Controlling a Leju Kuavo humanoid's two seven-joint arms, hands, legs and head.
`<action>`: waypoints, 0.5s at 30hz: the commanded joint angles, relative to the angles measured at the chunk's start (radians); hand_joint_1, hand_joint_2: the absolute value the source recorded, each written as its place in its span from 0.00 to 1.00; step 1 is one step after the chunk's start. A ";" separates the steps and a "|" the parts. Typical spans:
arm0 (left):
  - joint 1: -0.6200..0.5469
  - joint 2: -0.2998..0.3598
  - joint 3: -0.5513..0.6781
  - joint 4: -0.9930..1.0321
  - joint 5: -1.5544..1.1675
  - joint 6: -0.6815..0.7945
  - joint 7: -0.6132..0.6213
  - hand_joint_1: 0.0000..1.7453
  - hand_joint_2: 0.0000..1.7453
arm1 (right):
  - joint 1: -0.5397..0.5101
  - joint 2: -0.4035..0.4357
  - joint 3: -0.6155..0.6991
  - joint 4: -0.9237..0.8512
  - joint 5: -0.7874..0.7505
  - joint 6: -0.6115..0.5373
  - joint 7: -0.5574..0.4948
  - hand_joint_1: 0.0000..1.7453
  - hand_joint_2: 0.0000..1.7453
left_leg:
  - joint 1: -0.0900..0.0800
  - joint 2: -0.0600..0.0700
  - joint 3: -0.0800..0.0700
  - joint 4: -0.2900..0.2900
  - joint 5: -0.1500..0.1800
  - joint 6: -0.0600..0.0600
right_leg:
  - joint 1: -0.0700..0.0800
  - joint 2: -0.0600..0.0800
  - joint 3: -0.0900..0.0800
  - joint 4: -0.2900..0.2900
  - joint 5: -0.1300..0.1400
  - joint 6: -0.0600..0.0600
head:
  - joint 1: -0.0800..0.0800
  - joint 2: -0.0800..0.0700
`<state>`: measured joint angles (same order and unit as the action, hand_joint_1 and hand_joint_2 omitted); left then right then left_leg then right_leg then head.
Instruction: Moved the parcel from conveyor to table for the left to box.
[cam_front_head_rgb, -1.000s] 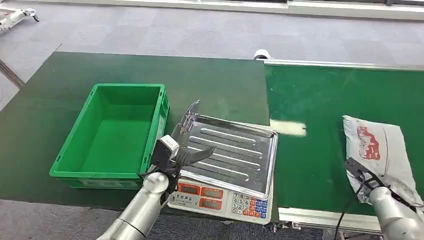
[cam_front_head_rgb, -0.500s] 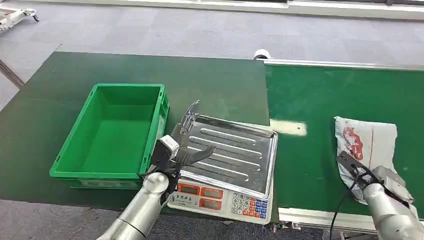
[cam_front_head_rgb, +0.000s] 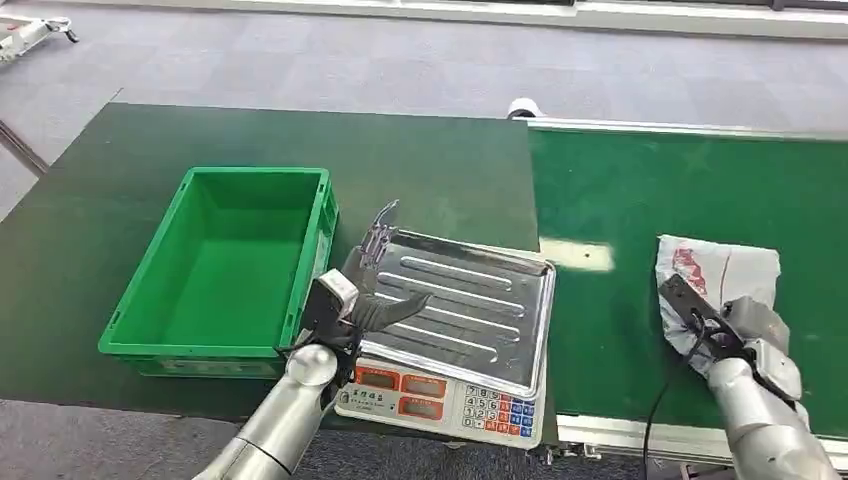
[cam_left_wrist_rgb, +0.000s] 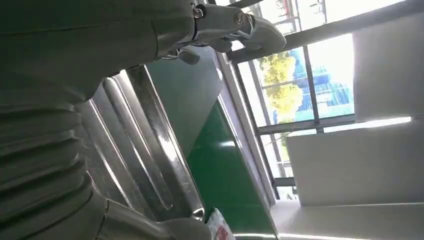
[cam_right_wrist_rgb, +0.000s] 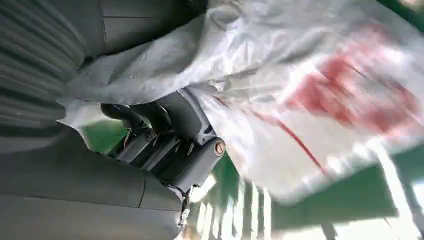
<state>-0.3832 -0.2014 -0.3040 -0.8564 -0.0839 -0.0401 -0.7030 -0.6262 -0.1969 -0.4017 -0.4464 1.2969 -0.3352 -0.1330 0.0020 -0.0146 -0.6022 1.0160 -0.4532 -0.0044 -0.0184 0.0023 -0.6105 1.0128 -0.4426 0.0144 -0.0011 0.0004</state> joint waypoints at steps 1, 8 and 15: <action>-0.019 0.025 -0.007 0.021 0.005 -0.003 0.005 0.00 1.00 | -0.015 0.078 -0.006 -0.094 -0.074 -0.098 -0.108 1.00 1.00 | 0.001 0.005 0.003 -0.001 -0.001 -0.001 | 0.001 0.004 0.001 -0.002 0.001 -0.002 | 0.000 0.000; -0.021 0.022 -0.011 0.022 0.004 -0.012 0.005 0.00 1.00 | 0.016 0.107 -0.034 -0.170 -0.186 -0.159 -0.243 1.00 1.00 | 0.000 0.003 0.002 -0.001 -0.001 -0.001 | 0.000 0.002 0.001 -0.001 0.000 -0.001 | 0.000 0.000; -0.032 0.011 -0.031 0.035 0.000 -0.024 0.005 0.00 1.00 | 0.176 0.176 0.001 -0.499 -0.475 -0.254 -0.471 1.00 1.00 | 0.001 0.002 0.003 -0.002 -0.001 -0.001 | 0.001 0.001 0.002 -0.002 0.000 -0.002 | 0.000 0.000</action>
<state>-0.3831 -0.2018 -0.3040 -0.8629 -0.0824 -0.0492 -0.7031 -0.5827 -0.1251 -0.4040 -0.6085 1.0837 -0.5043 -0.4071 0.0021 -0.0148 -0.6024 1.0160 -0.4532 -0.0044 -0.0183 0.0021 -0.6113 1.0128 -0.4427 0.0143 -0.0011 0.0004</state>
